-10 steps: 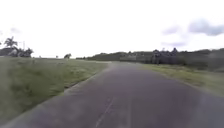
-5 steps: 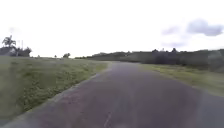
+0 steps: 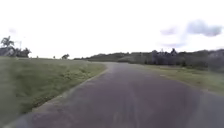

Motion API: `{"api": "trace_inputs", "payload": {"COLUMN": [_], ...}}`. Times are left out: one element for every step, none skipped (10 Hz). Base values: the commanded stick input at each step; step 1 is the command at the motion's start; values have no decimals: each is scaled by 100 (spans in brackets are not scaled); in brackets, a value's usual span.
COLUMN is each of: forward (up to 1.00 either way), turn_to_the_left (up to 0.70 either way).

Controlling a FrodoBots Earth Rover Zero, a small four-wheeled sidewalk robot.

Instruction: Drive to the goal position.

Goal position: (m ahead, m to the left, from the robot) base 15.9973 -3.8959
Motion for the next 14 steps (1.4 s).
{"api": "trace_inputs", "payload": {"forward": [70,70,70,70,70,70,70,70,70,70,70,70,70,70], "turn_to_the_left": [2,2,2,2,2,2,2,2,2,2,2,2,2,2]}}
